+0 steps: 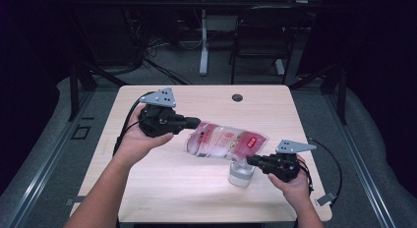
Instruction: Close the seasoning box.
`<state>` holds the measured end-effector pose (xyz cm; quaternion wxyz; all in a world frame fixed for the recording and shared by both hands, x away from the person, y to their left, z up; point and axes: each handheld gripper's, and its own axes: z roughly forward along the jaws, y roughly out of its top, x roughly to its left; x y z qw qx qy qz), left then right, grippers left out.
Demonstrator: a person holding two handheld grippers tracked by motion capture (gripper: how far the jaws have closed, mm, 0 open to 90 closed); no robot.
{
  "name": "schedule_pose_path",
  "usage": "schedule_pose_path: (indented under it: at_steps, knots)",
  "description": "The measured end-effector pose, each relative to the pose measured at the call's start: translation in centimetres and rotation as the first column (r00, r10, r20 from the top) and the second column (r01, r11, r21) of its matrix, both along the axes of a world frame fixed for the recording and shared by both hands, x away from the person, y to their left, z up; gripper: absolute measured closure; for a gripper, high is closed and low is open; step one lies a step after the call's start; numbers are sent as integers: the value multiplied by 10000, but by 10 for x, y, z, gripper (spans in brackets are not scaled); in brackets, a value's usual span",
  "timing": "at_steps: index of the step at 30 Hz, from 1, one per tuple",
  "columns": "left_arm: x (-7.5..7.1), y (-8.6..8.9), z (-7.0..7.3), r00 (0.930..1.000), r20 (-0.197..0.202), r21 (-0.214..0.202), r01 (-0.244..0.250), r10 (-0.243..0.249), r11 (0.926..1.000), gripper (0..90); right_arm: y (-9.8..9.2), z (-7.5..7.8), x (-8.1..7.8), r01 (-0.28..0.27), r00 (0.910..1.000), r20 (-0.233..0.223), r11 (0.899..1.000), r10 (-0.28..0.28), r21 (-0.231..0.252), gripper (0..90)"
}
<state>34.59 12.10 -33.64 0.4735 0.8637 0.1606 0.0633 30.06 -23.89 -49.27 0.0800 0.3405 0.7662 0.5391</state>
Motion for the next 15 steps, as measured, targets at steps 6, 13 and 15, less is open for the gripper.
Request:
schedule_pose_path:
  at_steps: [6,13,15]
  knots:
    - [0,2,-1,9999,-109,0,-18,18,10000,894,0,0,0,-43,10000,-6,10000,43,38,843]
    - [0,5,-3,9999,-124,73,-73,74,9999,892,1,0,0,-41,10000,4,9999,41,131,845]
    - [0,6,-4,9998,-169,64,-69,70,10000,890,1,1,0,-30,10000,9,9999,30,104,846]
